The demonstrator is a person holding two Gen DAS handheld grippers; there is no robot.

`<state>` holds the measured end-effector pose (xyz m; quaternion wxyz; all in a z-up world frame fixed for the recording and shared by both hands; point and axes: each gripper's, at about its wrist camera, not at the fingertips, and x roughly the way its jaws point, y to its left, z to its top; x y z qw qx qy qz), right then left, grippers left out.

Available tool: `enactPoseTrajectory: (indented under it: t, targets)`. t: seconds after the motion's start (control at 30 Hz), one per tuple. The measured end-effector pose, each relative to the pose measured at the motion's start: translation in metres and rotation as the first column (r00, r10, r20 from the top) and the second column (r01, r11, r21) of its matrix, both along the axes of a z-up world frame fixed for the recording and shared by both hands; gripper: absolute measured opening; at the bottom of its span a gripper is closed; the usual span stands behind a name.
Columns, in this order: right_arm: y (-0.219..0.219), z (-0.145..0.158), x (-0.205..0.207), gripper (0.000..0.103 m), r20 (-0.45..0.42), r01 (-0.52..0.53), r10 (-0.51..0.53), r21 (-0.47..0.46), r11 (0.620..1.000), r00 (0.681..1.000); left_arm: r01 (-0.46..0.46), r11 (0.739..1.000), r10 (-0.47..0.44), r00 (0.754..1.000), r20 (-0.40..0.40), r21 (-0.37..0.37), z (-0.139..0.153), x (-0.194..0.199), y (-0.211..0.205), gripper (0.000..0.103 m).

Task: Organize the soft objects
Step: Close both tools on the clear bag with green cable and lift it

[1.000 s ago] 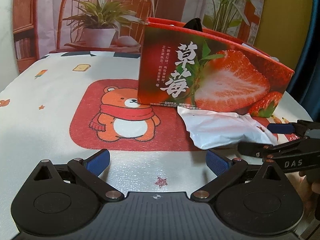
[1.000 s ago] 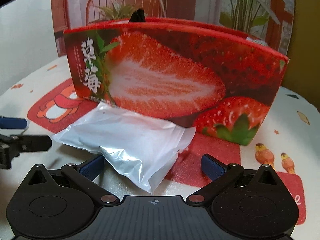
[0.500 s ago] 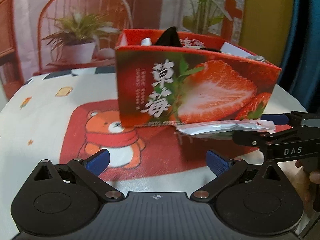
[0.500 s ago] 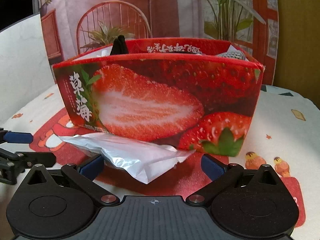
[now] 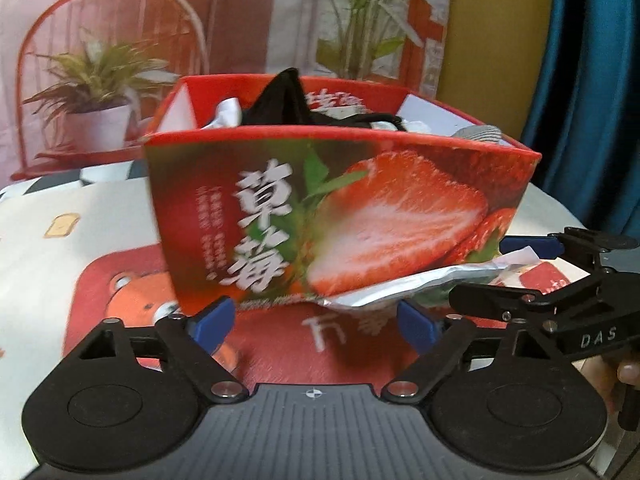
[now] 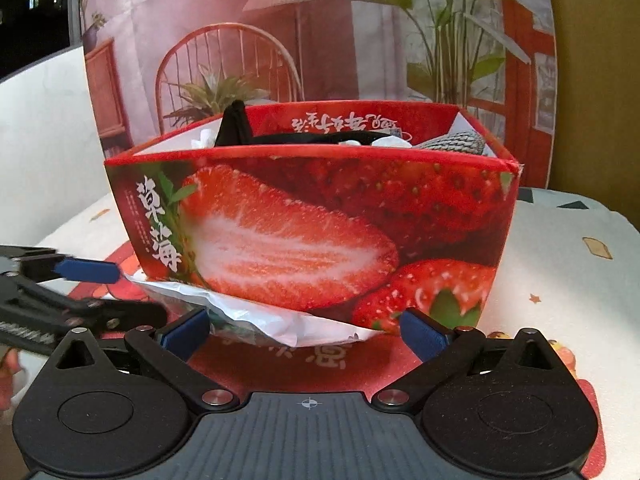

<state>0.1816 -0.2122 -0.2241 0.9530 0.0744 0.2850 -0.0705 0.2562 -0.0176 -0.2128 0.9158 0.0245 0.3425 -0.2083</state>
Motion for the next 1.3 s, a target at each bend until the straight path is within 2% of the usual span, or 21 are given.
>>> enactPoseTrajectory:
  t: [0.13,0.3,0.47,0.63,0.67,0.73,0.8,0.83,0.9,1.07,1.3]
  targets:
    - [-0.004,0.003,-0.005,0.098,0.002,-0.023,0.023,-0.058,0.998,1.0,0.057,0.998,-0.057,0.998,0.006,-0.006,-0.002,0.006,-0.009,0.08]
    - [-0.01,-0.001,-0.005,0.08,-0.027,-0.051,0.049,-0.115,0.992,0.998,0.103,0.995,-0.102,0.995,0.018,-0.013,-0.005,0.013,-0.015,0.075]
    - [-0.009,0.0,-0.003,0.072,-0.02,-0.08,0.078,-0.177,0.981,0.997,0.127,0.992,-0.126,0.991,0.036,-0.021,-0.005,0.016,-0.016,0.073]
    - [-0.001,0.001,0.002,0.053,-0.031,-0.143,0.14,-0.226,0.963,0.99,0.173,0.985,-0.172,0.984,0.045,-0.019,-0.006,0.018,-0.027,0.073]
    - [0.001,0.001,0.004,0.045,-0.037,-0.153,0.149,-0.23,0.961,0.988,0.18,0.984,-0.179,0.983,0.049,-0.017,-0.006,0.017,-0.029,0.072]
    - [0.002,0.0,0.008,0.04,-0.044,-0.164,0.159,-0.221,0.961,0.986,0.18,0.983,-0.179,0.982,0.054,-0.021,-0.006,0.018,-0.032,0.069]
    - [0.003,-0.001,0.009,0.033,-0.043,-0.167,0.161,-0.208,0.964,0.986,0.178,0.984,-0.176,0.983,0.059,-0.023,-0.005,0.018,-0.033,0.06]
    - [0.003,-0.001,0.009,0.031,-0.041,-0.165,0.16,-0.2,0.966,0.986,0.18,0.983,-0.178,0.982,0.064,-0.022,-0.004,0.017,-0.033,0.059]
    - [0.003,0.001,0.009,0.028,-0.036,-0.156,0.151,-0.186,0.97,0.988,0.183,0.983,-0.181,0.981,0.074,-0.017,-0.001,0.014,-0.034,0.054]
    - [0.003,0.015,0.005,0.028,-0.009,-0.142,0.143,-0.154,0.978,0.99,0.17,0.985,-0.166,0.98,0.107,-0.032,0.016,0.006,-0.028,0.053]
    - [0.012,0.056,0.0,0.028,0.076,-0.14,0.155,-0.179,0.974,0.985,0.133,0.986,-0.117,0.981,0.157,-0.099,0.053,-0.003,-0.012,0.053]
